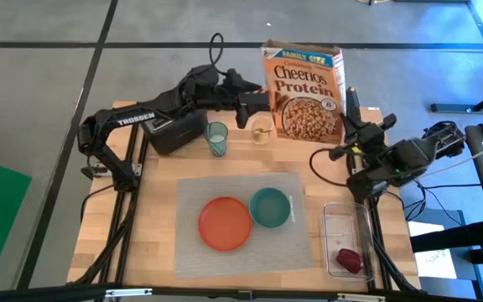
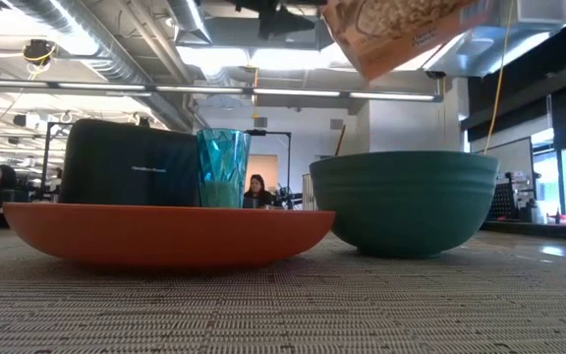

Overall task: Arrange a breakfast setting
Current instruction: Pour the cereal in the bowl

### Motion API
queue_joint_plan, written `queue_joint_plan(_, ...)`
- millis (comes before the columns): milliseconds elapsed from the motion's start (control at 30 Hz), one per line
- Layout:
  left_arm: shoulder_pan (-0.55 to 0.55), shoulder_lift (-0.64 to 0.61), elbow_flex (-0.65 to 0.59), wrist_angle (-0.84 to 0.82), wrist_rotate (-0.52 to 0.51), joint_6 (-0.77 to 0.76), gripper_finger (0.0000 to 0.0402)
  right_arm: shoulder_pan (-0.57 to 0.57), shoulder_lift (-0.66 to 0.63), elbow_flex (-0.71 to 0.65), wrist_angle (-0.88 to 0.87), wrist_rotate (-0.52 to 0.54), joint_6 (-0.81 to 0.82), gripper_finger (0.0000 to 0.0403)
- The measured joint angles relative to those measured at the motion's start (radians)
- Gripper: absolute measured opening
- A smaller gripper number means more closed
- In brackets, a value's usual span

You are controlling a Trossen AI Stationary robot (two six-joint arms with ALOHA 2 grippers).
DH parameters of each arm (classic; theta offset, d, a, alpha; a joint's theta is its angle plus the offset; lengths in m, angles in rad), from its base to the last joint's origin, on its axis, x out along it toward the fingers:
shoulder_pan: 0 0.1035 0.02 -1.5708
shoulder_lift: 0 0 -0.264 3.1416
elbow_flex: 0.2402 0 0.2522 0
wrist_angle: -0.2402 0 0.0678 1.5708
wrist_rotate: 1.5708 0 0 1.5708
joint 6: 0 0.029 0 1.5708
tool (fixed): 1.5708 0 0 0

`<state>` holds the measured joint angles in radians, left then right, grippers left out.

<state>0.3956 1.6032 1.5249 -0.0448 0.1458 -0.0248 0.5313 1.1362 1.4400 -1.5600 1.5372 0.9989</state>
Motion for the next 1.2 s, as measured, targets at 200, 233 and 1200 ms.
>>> queue_joint_plan(200,-0.001,0.001,0.000,0.012,0.031,0.000,0.0322,0.071,0.000,0.028,0.116,-0.003,-0.159,0.0000)
queue_joint_plan(233,-0.001,0.001,-0.001,0.018,0.051,0.001,0.0321,0.079,0.000,0.032,0.144,-0.005,-0.206,0.0000)
queue_joint_plan(1200,-0.090,0.001,0.000,0.113,0.275,0.091,0.0007,0.083,-0.092,0.041,0.804,-0.380,-0.761,0.0164)
